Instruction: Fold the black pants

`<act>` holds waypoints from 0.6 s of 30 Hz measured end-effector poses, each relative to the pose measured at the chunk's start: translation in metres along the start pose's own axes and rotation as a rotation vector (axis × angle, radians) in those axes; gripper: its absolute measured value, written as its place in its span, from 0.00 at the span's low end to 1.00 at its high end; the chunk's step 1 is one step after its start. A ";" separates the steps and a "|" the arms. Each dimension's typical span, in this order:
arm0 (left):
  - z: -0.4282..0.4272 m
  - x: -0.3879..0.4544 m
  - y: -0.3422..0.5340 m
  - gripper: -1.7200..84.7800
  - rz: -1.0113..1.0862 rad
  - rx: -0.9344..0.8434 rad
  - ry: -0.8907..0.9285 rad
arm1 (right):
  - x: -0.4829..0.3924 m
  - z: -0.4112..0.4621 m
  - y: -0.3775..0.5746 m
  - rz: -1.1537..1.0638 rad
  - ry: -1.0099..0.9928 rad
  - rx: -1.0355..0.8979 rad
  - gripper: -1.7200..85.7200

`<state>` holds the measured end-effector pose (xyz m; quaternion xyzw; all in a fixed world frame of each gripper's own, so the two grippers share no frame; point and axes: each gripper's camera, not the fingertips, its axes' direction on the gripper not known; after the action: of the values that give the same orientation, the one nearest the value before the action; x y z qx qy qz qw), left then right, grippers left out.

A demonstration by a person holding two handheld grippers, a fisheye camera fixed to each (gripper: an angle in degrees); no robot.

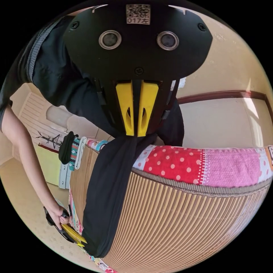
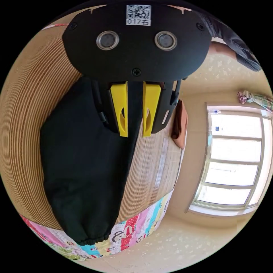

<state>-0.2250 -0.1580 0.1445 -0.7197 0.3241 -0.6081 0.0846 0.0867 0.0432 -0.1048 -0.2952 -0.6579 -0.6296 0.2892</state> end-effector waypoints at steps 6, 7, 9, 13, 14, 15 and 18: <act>0.010 0.017 0.000 0.10 -0.067 -0.136 -0.220 | 0.059 -0.022 0.176 0.162 0.085 -0.174 0.13; 0.004 0.020 0.001 0.10 -0.050 -0.119 -0.218 | 0.074 -0.029 0.203 0.218 0.049 -0.179 0.14; -0.025 0.030 0.000 0.11 0.029 -0.019 -0.118 | 0.095 -0.038 0.233 0.293 -0.038 -0.166 0.15; -0.051 0.039 -0.028 0.13 0.116 0.040 0.028 | 0.134 -0.052 0.254 0.375 -0.193 -0.063 0.15; -0.054 0.043 -0.044 0.14 0.139 0.038 0.030 | 0.144 -0.053 0.248 0.388 -0.219 -0.042 0.16; -0.054 0.048 -0.063 0.15 0.160 0.033 0.035 | 0.150 -0.053 0.244 0.394 -0.237 -0.030 0.16; -0.050 0.059 -0.116 0.17 0.186 0.026 0.086 | 0.176 -0.057 0.221 0.407 -0.383 0.062 0.15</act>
<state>-0.2258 -0.0881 0.2654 -0.6587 0.3851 -0.6319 0.1360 0.1376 -0.0024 0.1748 -0.5259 -0.6466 -0.4710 0.2889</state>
